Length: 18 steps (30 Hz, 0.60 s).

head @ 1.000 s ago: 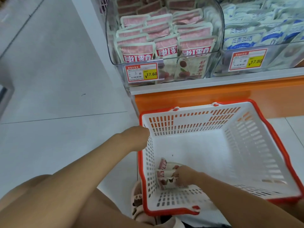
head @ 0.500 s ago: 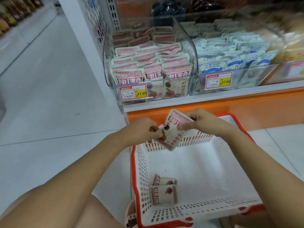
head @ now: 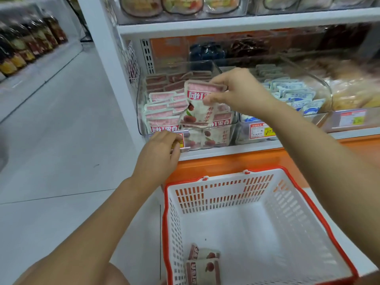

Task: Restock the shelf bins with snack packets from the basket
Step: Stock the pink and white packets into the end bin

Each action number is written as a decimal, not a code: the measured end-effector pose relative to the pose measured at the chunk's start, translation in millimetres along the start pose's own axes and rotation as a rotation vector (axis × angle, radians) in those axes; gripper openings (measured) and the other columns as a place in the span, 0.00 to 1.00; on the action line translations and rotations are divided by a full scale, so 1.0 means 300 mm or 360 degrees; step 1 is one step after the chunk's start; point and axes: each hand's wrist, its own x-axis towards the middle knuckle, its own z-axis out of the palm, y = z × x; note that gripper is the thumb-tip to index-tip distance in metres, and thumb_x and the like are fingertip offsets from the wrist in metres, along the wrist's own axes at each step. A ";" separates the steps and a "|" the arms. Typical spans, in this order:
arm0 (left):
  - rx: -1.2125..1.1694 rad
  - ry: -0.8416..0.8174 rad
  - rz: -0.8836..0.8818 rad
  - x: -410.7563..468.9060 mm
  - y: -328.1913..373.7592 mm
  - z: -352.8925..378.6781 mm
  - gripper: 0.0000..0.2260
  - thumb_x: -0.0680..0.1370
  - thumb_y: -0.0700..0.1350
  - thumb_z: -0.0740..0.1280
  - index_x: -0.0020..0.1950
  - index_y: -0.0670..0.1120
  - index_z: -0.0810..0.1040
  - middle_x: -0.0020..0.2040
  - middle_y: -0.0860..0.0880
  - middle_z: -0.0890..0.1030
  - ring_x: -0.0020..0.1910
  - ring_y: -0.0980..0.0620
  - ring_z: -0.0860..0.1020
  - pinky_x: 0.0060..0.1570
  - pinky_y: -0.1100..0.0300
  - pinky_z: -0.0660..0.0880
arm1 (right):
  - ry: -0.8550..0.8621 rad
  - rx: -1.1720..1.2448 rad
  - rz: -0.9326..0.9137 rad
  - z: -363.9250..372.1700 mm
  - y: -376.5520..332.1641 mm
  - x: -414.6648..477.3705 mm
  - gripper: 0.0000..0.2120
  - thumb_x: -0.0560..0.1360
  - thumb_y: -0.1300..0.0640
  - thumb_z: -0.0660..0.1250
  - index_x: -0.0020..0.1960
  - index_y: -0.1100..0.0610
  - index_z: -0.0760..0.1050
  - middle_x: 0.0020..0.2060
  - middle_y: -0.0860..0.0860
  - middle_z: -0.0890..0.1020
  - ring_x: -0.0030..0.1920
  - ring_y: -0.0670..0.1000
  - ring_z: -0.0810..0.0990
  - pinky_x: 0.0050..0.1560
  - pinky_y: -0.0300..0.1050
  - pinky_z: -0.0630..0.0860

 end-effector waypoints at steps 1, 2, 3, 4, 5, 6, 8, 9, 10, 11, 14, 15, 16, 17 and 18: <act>0.0011 0.0040 -0.0014 0.000 -0.008 -0.004 0.11 0.79 0.43 0.63 0.61 0.45 0.77 0.56 0.48 0.78 0.56 0.52 0.73 0.55 0.62 0.67 | -0.0074 -0.0073 0.0004 0.012 -0.002 0.022 0.19 0.71 0.49 0.73 0.52 0.65 0.80 0.45 0.52 0.83 0.43 0.52 0.79 0.43 0.42 0.73; 0.0020 0.0076 -0.0031 0.002 -0.017 -0.007 0.12 0.79 0.43 0.63 0.62 0.45 0.76 0.57 0.47 0.77 0.57 0.51 0.72 0.57 0.60 0.68 | -0.0134 -0.0135 0.0020 0.022 -0.003 0.042 0.21 0.72 0.49 0.73 0.53 0.67 0.79 0.50 0.57 0.83 0.47 0.56 0.80 0.47 0.45 0.75; 0.0033 0.0100 -0.0051 0.004 -0.024 -0.011 0.13 0.79 0.44 0.63 0.63 0.45 0.75 0.58 0.46 0.76 0.59 0.50 0.71 0.59 0.58 0.68 | -0.0166 -0.0173 0.0029 0.030 -0.006 0.057 0.22 0.72 0.50 0.73 0.54 0.67 0.79 0.53 0.60 0.82 0.50 0.59 0.80 0.48 0.45 0.75; 0.0059 0.0107 -0.0077 0.006 -0.031 -0.014 0.14 0.79 0.44 0.63 0.64 0.45 0.74 0.59 0.46 0.75 0.60 0.49 0.71 0.60 0.56 0.68 | -0.0189 -0.0196 0.0043 0.039 -0.011 0.067 0.21 0.72 0.50 0.73 0.55 0.66 0.79 0.55 0.60 0.81 0.51 0.58 0.80 0.47 0.42 0.74; 0.0101 0.0099 -0.0106 0.008 -0.037 -0.015 0.15 0.79 0.45 0.63 0.65 0.45 0.73 0.61 0.46 0.74 0.61 0.49 0.70 0.62 0.54 0.67 | -0.0232 -0.0214 0.0051 0.048 -0.018 0.075 0.20 0.72 0.50 0.73 0.56 0.64 0.80 0.55 0.58 0.82 0.51 0.56 0.80 0.48 0.41 0.73; 0.0152 0.0080 -0.0128 0.011 -0.044 -0.016 0.16 0.79 0.46 0.63 0.66 0.45 0.72 0.62 0.46 0.74 0.62 0.49 0.69 0.63 0.53 0.66 | -0.0285 -0.0230 0.0067 0.059 -0.022 0.082 0.18 0.71 0.51 0.73 0.55 0.62 0.81 0.52 0.55 0.83 0.50 0.55 0.80 0.47 0.41 0.73; 0.0223 0.0034 -0.0147 0.016 -0.051 -0.017 0.17 0.79 0.48 0.63 0.67 0.46 0.71 0.63 0.46 0.72 0.63 0.48 0.68 0.65 0.51 0.63 | -0.0404 -0.0260 0.0092 0.082 -0.031 0.085 0.11 0.70 0.52 0.74 0.38 0.59 0.80 0.33 0.51 0.79 0.36 0.51 0.76 0.36 0.41 0.69; 0.0229 0.0019 -0.0160 0.018 -0.050 -0.019 0.18 0.79 0.49 0.63 0.68 0.47 0.70 0.64 0.46 0.72 0.64 0.48 0.68 0.65 0.51 0.62 | -0.0449 -0.0246 0.0122 0.094 -0.032 0.087 0.15 0.70 0.52 0.75 0.30 0.57 0.74 0.26 0.49 0.73 0.30 0.49 0.71 0.32 0.42 0.64; 0.0224 0.0009 -0.0177 0.020 -0.048 -0.020 0.18 0.79 0.49 0.63 0.69 0.47 0.70 0.65 0.46 0.71 0.64 0.49 0.67 0.66 0.51 0.61 | -0.0478 -0.0246 0.0134 0.102 -0.037 0.087 0.20 0.70 0.52 0.75 0.26 0.55 0.68 0.24 0.48 0.68 0.28 0.49 0.67 0.29 0.42 0.61; 0.0217 -0.0001 -0.0192 0.021 -0.044 -0.022 0.19 0.79 0.50 0.62 0.69 0.48 0.69 0.65 0.46 0.71 0.65 0.49 0.67 0.67 0.51 0.60 | -0.0496 -0.0266 0.0152 0.110 -0.039 0.093 0.22 0.69 0.52 0.75 0.26 0.55 0.66 0.23 0.48 0.67 0.27 0.49 0.65 0.29 0.42 0.61; 0.0213 -0.0027 -0.0236 0.023 -0.034 -0.018 0.20 0.80 0.51 0.62 0.71 0.49 0.67 0.67 0.48 0.69 0.67 0.50 0.66 0.69 0.52 0.59 | -0.0627 -0.0388 0.0170 0.142 -0.043 0.113 0.19 0.70 0.55 0.74 0.28 0.57 0.68 0.25 0.49 0.69 0.29 0.51 0.69 0.30 0.41 0.63; 0.0195 -0.0028 -0.0243 0.022 -0.032 -0.017 0.20 0.80 0.51 0.61 0.71 0.49 0.67 0.68 0.48 0.69 0.67 0.50 0.66 0.69 0.53 0.59 | -0.0668 -0.0463 0.0190 0.157 -0.045 0.119 0.15 0.71 0.57 0.73 0.31 0.58 0.71 0.26 0.50 0.71 0.31 0.52 0.71 0.31 0.41 0.64; 0.0161 -0.0018 -0.0242 0.020 -0.030 -0.019 0.20 0.80 0.51 0.61 0.71 0.49 0.67 0.68 0.48 0.69 0.67 0.50 0.66 0.69 0.53 0.59 | -0.0697 -0.0521 0.0204 0.173 -0.045 0.128 0.09 0.72 0.59 0.72 0.35 0.59 0.75 0.29 0.51 0.73 0.32 0.52 0.73 0.31 0.40 0.66; 0.0118 0.0008 -0.0233 0.016 -0.027 -0.021 0.19 0.80 0.50 0.61 0.71 0.48 0.68 0.67 0.48 0.70 0.67 0.50 0.66 0.69 0.53 0.59 | -0.0717 -0.0545 0.0213 0.185 -0.047 0.137 0.04 0.72 0.60 0.70 0.40 0.60 0.77 0.31 0.52 0.75 0.32 0.52 0.74 0.31 0.39 0.68; 0.0072 0.0046 -0.0214 0.010 -0.023 -0.024 0.19 0.80 0.50 0.62 0.70 0.48 0.69 0.67 0.48 0.71 0.66 0.51 0.67 0.68 0.54 0.60 | -0.0730 -0.0533 0.0240 0.192 -0.052 0.146 0.02 0.73 0.61 0.70 0.44 0.60 0.78 0.33 0.52 0.76 0.32 0.51 0.76 0.31 0.39 0.71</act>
